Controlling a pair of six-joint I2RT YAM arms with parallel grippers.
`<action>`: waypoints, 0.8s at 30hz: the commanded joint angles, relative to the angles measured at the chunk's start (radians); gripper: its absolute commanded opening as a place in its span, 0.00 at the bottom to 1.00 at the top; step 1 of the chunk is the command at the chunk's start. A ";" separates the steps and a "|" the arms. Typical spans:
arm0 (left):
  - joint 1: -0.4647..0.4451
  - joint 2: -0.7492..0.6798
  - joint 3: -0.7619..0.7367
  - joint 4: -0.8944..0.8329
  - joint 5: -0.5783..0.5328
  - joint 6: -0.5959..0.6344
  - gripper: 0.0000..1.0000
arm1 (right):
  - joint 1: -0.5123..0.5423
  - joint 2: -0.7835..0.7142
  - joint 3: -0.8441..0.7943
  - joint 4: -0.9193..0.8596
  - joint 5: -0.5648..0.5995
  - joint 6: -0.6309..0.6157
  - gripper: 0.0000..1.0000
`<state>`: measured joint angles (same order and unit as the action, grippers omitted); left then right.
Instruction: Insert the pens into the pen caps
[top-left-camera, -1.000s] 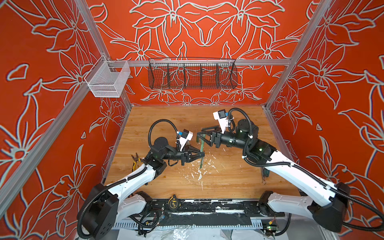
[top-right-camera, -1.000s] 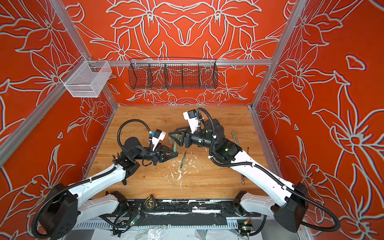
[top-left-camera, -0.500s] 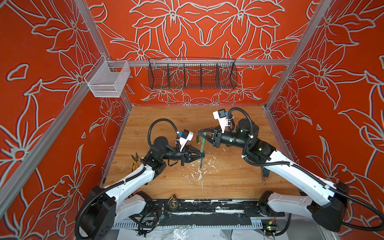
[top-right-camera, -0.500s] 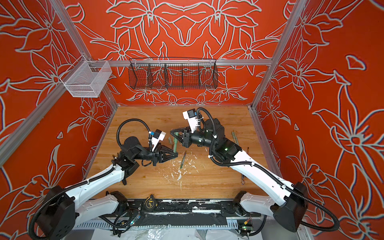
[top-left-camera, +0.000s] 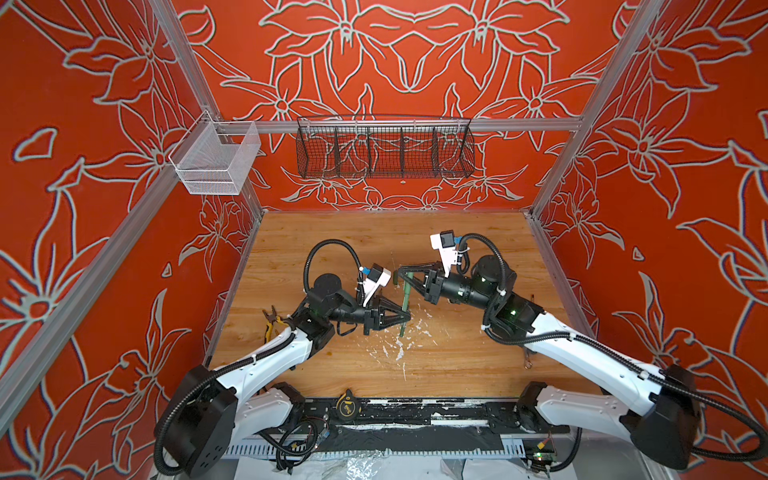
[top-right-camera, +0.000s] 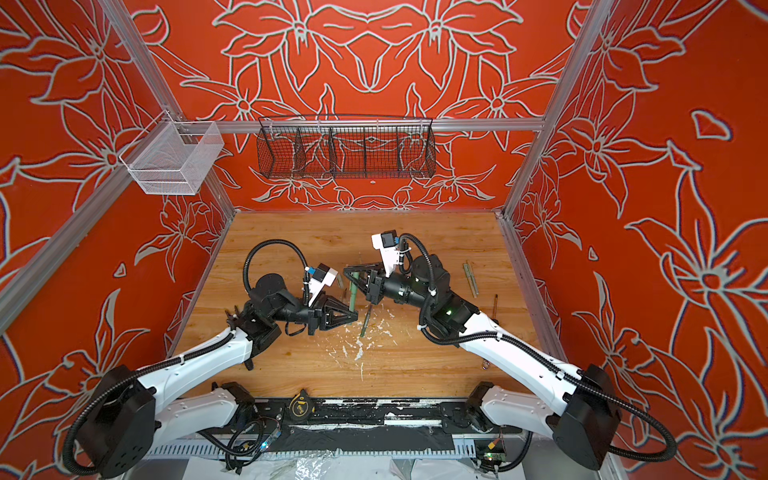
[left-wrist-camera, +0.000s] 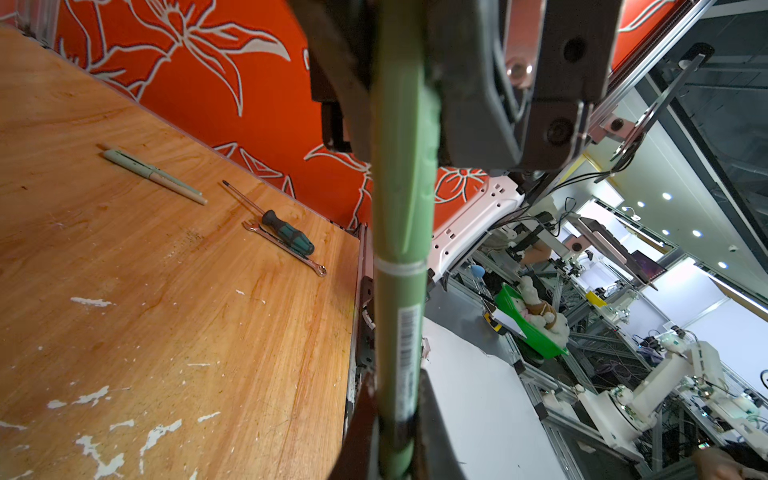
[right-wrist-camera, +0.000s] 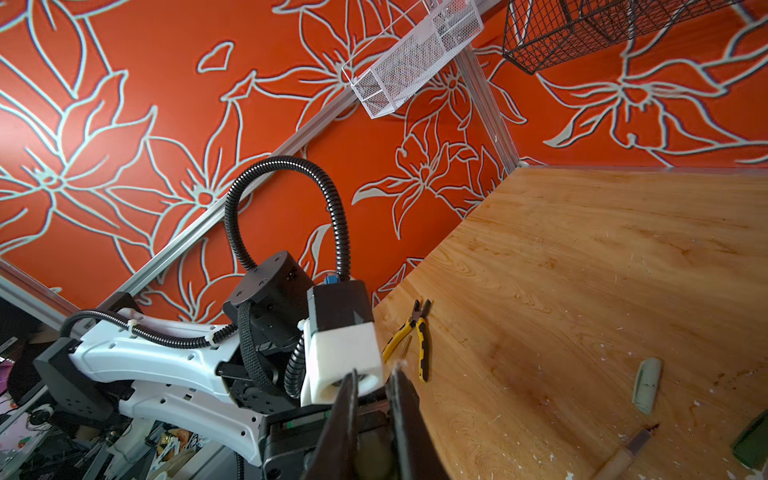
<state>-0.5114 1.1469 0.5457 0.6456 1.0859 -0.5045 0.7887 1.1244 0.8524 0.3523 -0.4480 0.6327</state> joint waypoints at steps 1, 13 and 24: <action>0.004 0.011 0.033 0.194 -0.053 0.010 0.00 | 0.081 0.025 -0.126 -0.066 -0.036 0.063 0.00; 0.028 0.021 0.029 0.281 -0.066 -0.008 0.00 | 0.139 -0.041 -0.348 0.022 0.069 0.171 0.00; 0.068 0.096 0.062 0.436 -0.036 -0.107 0.00 | 0.245 0.063 -0.374 0.128 0.113 0.225 0.00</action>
<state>-0.4931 1.2556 0.5022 0.7624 1.2358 -0.5819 0.9249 1.1202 0.5613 0.7425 -0.1268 0.7937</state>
